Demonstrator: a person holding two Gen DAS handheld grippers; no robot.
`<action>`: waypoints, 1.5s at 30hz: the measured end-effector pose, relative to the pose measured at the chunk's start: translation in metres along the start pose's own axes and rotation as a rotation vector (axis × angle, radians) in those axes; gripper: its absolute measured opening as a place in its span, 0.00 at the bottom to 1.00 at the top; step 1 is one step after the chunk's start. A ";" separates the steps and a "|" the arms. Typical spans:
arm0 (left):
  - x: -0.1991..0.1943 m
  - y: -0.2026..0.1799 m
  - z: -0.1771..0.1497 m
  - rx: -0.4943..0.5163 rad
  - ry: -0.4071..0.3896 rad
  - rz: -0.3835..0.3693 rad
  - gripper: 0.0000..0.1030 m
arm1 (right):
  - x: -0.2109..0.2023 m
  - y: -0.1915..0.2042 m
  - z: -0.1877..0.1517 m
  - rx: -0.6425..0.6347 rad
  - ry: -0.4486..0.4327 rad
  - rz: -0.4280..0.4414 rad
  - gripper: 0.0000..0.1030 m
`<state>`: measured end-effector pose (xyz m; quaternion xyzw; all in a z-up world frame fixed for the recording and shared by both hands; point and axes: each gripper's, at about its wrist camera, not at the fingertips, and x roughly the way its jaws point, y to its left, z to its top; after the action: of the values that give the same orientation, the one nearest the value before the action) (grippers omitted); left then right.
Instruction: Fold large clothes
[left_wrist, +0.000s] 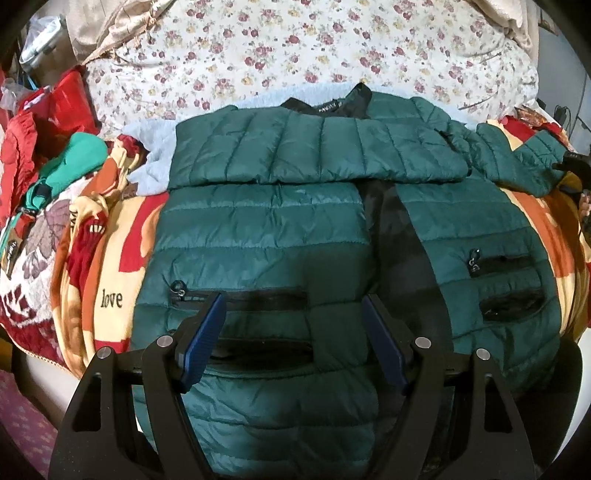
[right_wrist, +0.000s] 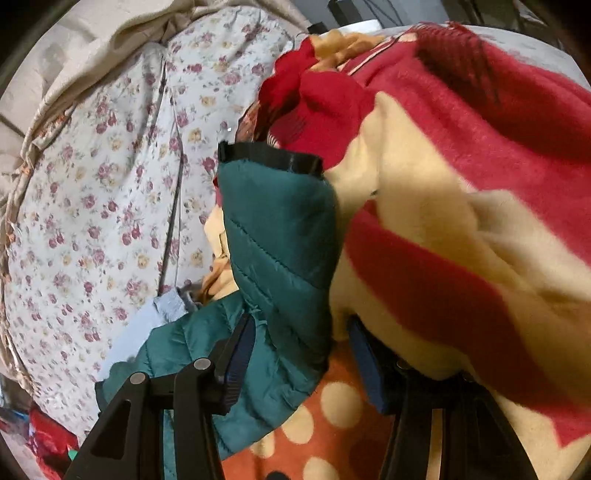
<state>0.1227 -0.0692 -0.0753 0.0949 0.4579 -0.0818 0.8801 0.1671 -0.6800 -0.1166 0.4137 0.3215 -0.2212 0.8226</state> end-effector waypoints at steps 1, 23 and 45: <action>0.002 -0.001 0.000 0.000 0.008 -0.003 0.74 | 0.005 0.003 0.000 -0.007 0.010 0.003 0.50; -0.017 0.020 -0.010 -0.049 -0.059 -0.040 0.74 | -0.060 0.132 -0.050 -0.172 0.098 0.333 0.08; -0.002 0.131 -0.043 -0.302 -0.133 0.067 0.74 | 0.053 0.410 -0.380 -0.749 0.516 0.342 0.09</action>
<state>0.1180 0.0685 -0.0857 -0.0291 0.4022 0.0113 0.9150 0.3305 -0.1426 -0.1052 0.1773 0.5001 0.1578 0.8328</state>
